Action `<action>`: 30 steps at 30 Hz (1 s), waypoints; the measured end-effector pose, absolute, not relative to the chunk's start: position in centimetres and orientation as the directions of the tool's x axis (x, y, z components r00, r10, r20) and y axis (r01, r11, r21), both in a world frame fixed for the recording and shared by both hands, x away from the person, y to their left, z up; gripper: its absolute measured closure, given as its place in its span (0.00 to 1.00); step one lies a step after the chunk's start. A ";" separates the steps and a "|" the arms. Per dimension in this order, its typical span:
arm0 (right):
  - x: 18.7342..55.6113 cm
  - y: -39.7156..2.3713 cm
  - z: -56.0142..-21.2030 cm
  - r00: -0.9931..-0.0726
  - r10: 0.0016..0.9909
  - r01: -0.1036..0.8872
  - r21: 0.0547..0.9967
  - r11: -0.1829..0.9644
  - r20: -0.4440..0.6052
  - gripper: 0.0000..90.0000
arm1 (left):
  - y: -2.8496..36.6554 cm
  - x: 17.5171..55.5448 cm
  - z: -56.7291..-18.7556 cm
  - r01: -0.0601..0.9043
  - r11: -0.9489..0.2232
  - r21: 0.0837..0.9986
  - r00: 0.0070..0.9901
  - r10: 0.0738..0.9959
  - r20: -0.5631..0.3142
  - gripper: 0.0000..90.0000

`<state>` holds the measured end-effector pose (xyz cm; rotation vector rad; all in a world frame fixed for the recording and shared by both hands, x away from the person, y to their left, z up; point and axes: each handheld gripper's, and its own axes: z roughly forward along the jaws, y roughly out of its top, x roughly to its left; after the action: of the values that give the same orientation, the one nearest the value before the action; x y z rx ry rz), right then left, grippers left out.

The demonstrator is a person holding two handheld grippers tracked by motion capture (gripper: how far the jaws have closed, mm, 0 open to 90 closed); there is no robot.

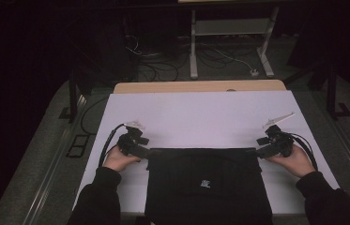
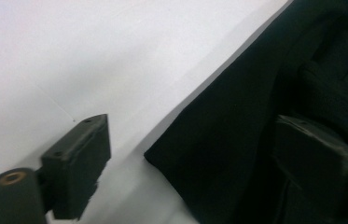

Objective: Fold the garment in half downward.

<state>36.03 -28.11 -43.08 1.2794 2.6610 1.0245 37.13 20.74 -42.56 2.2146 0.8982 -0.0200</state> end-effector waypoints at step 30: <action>37.3 -29.5 -44.4 -0.628 0.691 0.743 0.539 0.396 0.358 0.86 | 20.6 37.4 -43.7 0.611 -0.536 0.583 0.759 0.605 -0.240 0.85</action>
<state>37.32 -29.50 -44.43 1.3839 2.6868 1.1035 37.45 20.60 -43.69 2.2871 0.9055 -0.0120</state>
